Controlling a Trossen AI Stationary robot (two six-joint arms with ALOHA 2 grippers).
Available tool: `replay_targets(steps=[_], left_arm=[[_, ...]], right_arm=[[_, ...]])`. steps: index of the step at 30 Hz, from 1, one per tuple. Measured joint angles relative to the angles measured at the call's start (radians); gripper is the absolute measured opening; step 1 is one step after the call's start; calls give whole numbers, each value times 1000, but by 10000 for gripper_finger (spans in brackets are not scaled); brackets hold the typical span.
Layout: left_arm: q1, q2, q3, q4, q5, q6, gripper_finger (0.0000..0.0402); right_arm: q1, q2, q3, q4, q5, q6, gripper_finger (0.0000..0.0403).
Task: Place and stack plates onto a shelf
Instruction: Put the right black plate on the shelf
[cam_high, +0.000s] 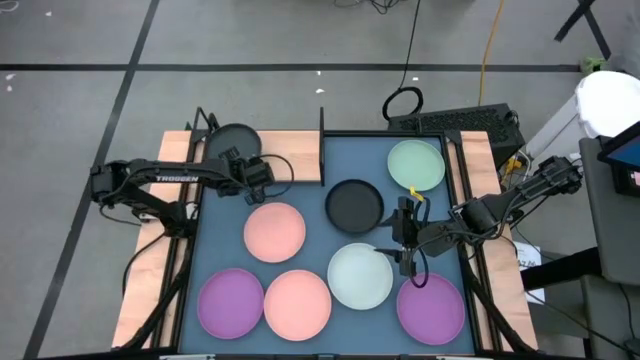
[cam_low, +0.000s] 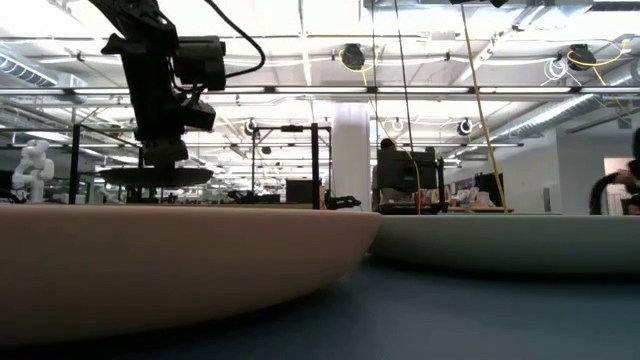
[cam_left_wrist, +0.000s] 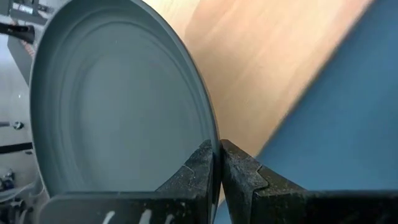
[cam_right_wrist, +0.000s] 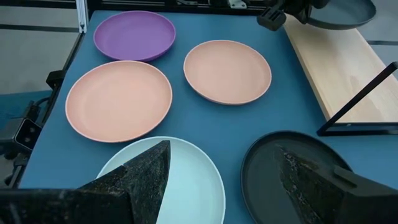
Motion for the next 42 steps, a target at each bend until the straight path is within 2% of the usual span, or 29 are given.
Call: replay_targets(steps=[5,12,19,23,42], left_arm=[[14,4,0,-8,17,-34,28],[59,4,0,-8,70,-31,13],[82,4,0,-3,73,-19,11],[82,4,0,-1,74,-15,22],[75,4,-21,31,89,-4,35]], right_arm=[[0,0,-5,10,0,4,265],[0,-2,-88,101,-8,2,265],[2,-5,-97,283,-134,-54,265],[11,-5,-97,359,-136,-114,265],[14,-5,-97,382,-137,-158,265]])
